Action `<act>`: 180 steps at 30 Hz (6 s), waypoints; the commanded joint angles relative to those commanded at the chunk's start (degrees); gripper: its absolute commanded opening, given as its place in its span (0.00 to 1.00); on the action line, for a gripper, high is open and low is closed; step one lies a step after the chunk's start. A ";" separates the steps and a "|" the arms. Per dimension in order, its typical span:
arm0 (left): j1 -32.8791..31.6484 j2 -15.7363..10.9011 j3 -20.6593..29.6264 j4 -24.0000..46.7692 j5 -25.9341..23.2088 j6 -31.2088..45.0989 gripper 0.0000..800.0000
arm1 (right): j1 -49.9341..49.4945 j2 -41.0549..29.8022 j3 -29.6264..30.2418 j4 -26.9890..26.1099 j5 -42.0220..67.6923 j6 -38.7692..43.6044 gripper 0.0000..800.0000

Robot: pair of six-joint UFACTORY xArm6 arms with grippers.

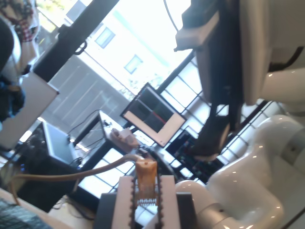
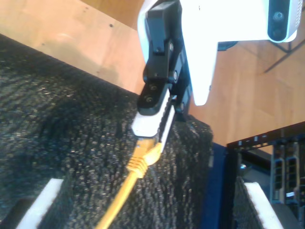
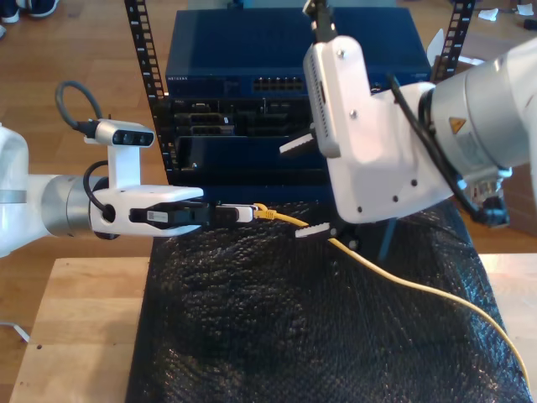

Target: Grab the cable and plug it in

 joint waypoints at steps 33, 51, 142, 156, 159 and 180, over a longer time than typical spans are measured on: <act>0.00 3.69 -0.35 -5.63 12.31 -5.45 0.01 | 12.66 -3.52 6.15 -0.44 -20.84 -2.37 0.91; 0.62 3.87 -0.53 -7.74 14.51 -5.54 0.02 | 12.57 -4.31 6.33 -0.18 -21.10 -2.02 0.56; 3.60 -4.04 -1.93 -5.10 -0.88 -6.24 1.00 | -17.67 -3.43 7.38 -0.09 8.88 1.32 0.00; 5.71 -11.96 -3.69 11.78 -11.08 -3.96 1.00 | -25.05 1.76 4.75 -9.76 12.13 12.48 0.00; 5.89 -14.15 -4.22 14.95 -12.57 -3.69 1.00 | -25.05 2.73 3.69 -16.00 10.46 15.91 0.00; 7.47 -22.42 -5.54 42.11 -16.79 4.31 1.00 | -23.91 8.97 0.09 -35.25 2.11 29.36 0.00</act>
